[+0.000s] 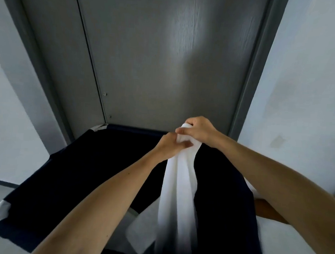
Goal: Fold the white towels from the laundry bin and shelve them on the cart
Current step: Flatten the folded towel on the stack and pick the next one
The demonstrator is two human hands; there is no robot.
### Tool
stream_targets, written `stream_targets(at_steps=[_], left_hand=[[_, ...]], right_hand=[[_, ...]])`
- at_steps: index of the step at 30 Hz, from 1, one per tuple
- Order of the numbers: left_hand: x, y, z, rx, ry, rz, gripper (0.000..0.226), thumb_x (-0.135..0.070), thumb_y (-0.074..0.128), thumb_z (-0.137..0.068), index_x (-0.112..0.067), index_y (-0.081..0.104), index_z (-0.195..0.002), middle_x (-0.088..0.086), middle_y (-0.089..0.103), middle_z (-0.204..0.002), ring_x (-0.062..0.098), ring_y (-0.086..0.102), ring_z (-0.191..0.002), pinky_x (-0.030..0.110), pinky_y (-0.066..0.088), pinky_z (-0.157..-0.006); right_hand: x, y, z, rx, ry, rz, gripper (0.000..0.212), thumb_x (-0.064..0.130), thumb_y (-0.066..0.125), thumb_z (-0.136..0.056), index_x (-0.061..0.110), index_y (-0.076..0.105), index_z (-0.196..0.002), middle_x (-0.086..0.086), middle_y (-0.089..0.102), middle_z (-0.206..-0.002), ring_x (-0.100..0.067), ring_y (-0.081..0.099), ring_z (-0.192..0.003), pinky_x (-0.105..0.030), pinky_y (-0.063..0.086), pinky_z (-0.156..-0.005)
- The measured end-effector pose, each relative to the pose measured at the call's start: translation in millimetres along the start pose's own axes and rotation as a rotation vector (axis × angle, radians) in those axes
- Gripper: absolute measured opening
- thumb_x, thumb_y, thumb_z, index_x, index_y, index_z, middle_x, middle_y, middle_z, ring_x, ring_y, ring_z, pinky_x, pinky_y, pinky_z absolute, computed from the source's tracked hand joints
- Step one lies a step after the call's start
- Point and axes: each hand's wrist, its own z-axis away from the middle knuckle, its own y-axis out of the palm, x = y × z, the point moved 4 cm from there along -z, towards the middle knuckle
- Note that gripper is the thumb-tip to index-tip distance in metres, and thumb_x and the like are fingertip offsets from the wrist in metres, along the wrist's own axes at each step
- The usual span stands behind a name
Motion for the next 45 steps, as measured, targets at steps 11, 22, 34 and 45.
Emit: stream_targets(at_steps=[11, 22, 34, 45], left_hand=[[-43, -31, -13, -0.363, 0.046, 0.7, 0.012, -0.032, 0.054, -0.094, -0.021, 0.059, -0.093, -0.004, 0.063, -0.084, 0.014, 0.062, -0.082, 0.033, 0.052, -0.08], [-15, -66, -21, -0.617, -0.049, 0.43, 0.025, -0.027, 0.057, -0.09, -0.015, 0.058, -0.112, -0.003, 0.059, -0.095, 0.017, 0.058, -0.09, 0.024, 0.042, -0.071], [-15, -18, -42, -0.063, 0.073, 0.031, 0.049, -0.046, 0.067, -0.08, -0.024, 0.055, -0.122, -0.007, 0.06, -0.11, 0.012, 0.056, -0.104, 0.026, 0.048, -0.086], [-62, -51, -57, -0.368, 0.028, 0.771, 0.017, -0.034, 0.058, -0.09, -0.019, 0.06, -0.082, 0.003, 0.065, -0.089, 0.017, 0.063, -0.087, 0.033, 0.052, -0.082]], right_hand=[[-26, 9, 8, 0.299, 0.085, -0.606, 0.027, 0.04, 0.046, -0.095, 0.024, 0.057, -0.114, 0.009, 0.064, -0.111, -0.01, 0.058, -0.109, -0.036, 0.042, -0.098], [-65, 4, -12, -0.147, 0.198, -0.256, 0.03, 0.027, 0.044, -0.099, 0.004, 0.064, -0.103, -0.008, 0.06, -0.094, -0.015, 0.052, -0.086, -0.023, 0.038, -0.071], [-11, -29, -42, -0.086, -0.121, 0.007, 0.03, 0.022, 0.048, -0.096, -0.001, 0.057, -0.08, -0.003, 0.052, -0.074, -0.012, 0.045, -0.068, -0.023, 0.035, -0.06], [-49, 14, -30, -0.01, -0.025, -0.408, 0.015, 0.03, 0.046, -0.098, 0.022, 0.057, -0.104, 0.0, 0.061, -0.106, -0.016, 0.059, -0.099, -0.032, 0.049, -0.09]])
